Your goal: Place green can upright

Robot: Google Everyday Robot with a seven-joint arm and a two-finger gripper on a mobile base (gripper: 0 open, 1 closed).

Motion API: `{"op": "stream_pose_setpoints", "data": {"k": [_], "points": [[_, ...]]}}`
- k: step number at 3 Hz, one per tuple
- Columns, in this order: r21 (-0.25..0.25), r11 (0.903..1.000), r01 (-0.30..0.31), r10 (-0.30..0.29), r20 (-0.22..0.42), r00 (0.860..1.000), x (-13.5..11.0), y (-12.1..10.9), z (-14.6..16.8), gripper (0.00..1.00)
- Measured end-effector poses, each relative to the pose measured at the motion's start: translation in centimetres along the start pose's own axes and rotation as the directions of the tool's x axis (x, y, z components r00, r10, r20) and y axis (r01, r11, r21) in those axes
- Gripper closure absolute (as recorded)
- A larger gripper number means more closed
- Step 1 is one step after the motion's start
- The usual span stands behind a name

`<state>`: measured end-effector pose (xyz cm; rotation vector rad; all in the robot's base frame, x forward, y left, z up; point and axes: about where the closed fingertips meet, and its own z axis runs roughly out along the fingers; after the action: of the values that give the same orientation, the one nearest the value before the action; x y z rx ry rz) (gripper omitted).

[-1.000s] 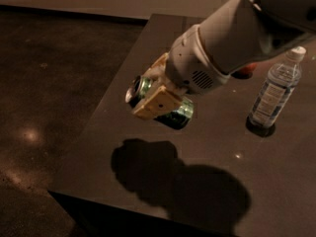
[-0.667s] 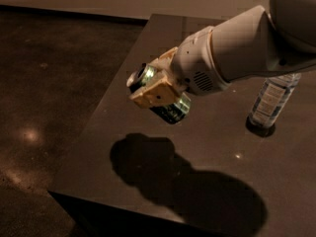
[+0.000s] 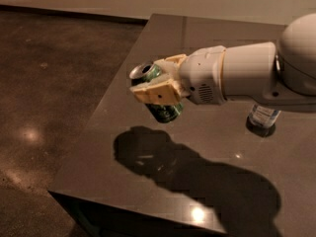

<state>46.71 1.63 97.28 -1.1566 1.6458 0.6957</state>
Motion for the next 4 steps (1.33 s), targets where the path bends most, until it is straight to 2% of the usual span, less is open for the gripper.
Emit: {"op": "stream_pose_setpoints", "data": {"k": [1, 3, 4], "points": [[0.020, 0.9996, -0.023, 0.020, 0.109, 0.994, 1.0, -0.2, 0.3, 1.00], [0.033, 0.9980, -0.053, 0.044, 0.239, 0.970, 3.0, -0.2, 0.9, 1.00], [0.018, 0.9977, -0.066, 0.057, 0.299, 0.953, 3.8, -0.2, 1.2, 0.89]]}}
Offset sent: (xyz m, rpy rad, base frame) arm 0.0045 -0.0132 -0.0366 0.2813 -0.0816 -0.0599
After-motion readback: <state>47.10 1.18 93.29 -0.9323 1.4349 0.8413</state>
